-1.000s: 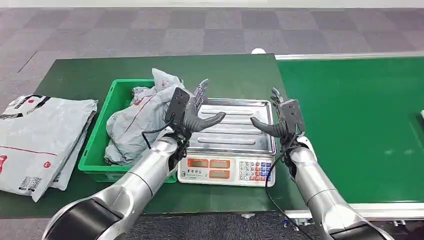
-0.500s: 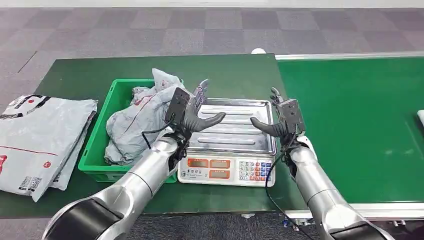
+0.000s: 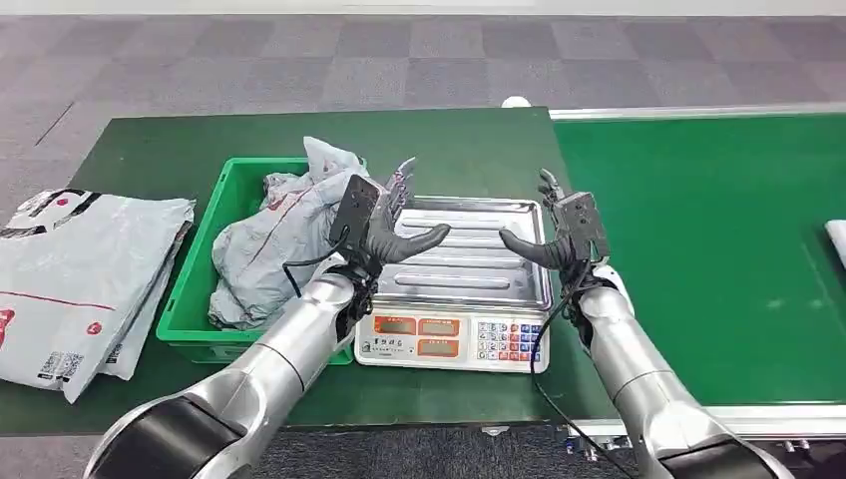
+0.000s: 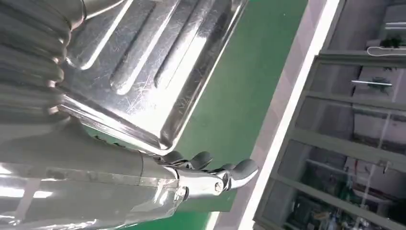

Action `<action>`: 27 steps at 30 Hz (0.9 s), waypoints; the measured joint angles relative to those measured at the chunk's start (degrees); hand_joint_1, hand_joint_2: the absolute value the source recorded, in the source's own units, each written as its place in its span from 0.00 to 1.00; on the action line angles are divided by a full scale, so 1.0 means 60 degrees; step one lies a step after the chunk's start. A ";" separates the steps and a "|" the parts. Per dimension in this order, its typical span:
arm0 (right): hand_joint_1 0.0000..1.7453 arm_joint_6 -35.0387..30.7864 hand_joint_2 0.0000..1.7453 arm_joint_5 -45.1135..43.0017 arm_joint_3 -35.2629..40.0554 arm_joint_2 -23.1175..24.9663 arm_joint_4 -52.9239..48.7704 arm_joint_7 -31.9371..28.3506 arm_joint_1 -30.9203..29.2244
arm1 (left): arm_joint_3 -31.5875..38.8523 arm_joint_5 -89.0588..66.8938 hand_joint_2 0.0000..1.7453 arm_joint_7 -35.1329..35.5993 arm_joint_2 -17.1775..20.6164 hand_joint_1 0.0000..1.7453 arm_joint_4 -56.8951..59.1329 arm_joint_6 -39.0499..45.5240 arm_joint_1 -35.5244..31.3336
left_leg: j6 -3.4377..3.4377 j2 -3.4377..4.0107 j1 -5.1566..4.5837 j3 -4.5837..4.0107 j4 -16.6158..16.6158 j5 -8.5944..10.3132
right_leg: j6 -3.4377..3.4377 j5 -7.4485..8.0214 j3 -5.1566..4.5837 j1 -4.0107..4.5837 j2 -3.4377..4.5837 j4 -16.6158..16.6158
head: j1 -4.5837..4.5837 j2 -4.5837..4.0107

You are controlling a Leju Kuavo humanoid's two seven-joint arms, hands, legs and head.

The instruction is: Moved the parcel from conveyor to table for the left to box.

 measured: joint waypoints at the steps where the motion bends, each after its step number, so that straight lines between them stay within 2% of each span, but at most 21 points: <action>1: 0.00 0.0000 1.00 -0.0004 0.0000 0.0004 0.0011 0.0000 -0.0019 | 0.0000 0.0000 1.00 0.0000 0.0000 0.00 0.0000 0.0004 0.0000 | 0.0000 0.0000 0.0000 0.0000 0.0000 0.0000 | 0.0000 0.0000 0.0000 0.0001 0.0000 0.0000 | 0.0000 0.0000; 27: 0.00 -0.0047 1.00 -0.0026 0.0000 0.0055 0.0069 0.0011 -0.0081 | 0.0000 -0.0011 1.00 0.0040 0.0000 0.00 0.0000 0.0025 -0.0001 | 0.0000 0.0001 0.0000 0.0001 0.0000 0.0000 | 0.0000 0.0000 0.0000 0.0000 0.0000 0.0000 | 0.0000 0.0000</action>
